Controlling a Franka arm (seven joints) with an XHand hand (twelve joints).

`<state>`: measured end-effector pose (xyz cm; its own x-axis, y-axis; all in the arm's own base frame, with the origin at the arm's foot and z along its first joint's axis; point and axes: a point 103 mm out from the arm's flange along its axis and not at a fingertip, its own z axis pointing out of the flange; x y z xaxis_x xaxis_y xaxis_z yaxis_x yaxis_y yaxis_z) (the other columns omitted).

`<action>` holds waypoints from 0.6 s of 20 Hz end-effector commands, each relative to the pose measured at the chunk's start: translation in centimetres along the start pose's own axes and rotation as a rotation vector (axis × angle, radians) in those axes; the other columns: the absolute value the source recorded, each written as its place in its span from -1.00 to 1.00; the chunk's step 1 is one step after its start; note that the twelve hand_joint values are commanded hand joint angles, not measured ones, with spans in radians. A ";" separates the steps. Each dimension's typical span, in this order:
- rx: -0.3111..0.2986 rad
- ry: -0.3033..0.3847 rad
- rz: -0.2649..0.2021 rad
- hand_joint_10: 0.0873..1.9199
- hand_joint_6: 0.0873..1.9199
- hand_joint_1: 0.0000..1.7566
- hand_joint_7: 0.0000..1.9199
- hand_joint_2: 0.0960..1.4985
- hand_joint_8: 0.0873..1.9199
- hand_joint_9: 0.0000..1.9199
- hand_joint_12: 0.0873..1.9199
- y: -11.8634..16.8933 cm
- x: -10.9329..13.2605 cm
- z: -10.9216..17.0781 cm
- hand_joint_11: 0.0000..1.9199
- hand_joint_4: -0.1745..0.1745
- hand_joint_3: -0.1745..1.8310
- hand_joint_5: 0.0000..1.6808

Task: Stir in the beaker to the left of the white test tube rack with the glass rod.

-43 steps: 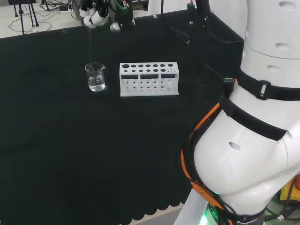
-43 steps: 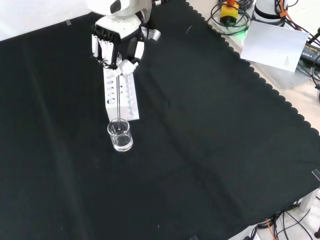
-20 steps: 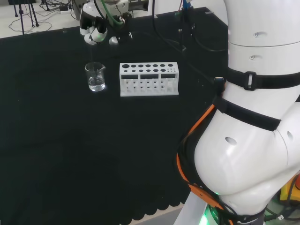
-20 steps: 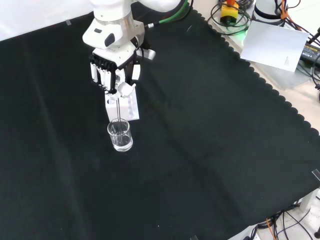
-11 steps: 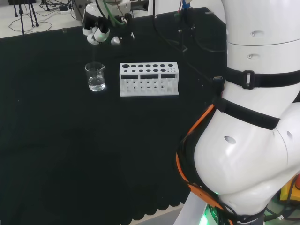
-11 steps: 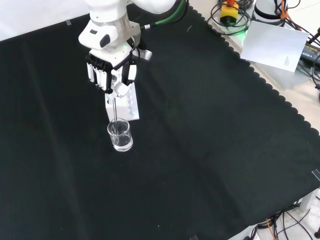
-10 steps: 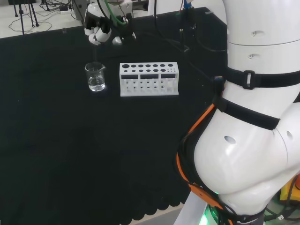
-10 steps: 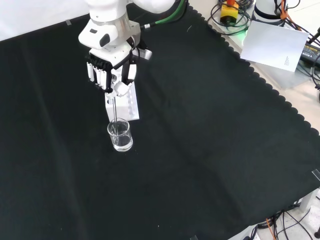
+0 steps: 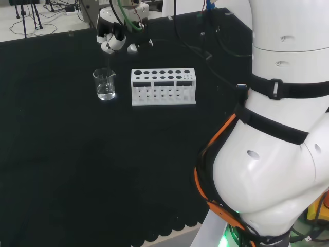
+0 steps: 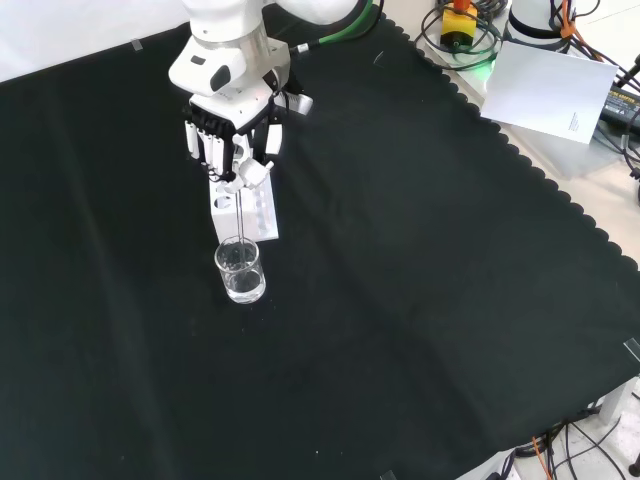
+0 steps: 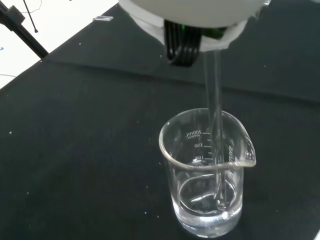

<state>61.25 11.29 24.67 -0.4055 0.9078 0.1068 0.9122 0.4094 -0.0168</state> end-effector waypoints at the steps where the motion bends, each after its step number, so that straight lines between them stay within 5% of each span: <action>1: -0.008 0.013 -0.034 -0.42 -0.59 0.50 0.37 -0.16 -0.16 0.84 -0.30 0.8 2.8 0.2 0.32 -1.00 -0.21 0.45; 12: -0.023 0.031 -0.022 -0.42 -0.59 0.50 0.37 -0.16 -0.16 0.84 -0.30 3.5 3.0 -0.1 0.32 -1.00 -0.21 0.45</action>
<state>61.61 14.08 24.29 -0.4296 0.8950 0.1205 0.9006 0.4344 -0.0158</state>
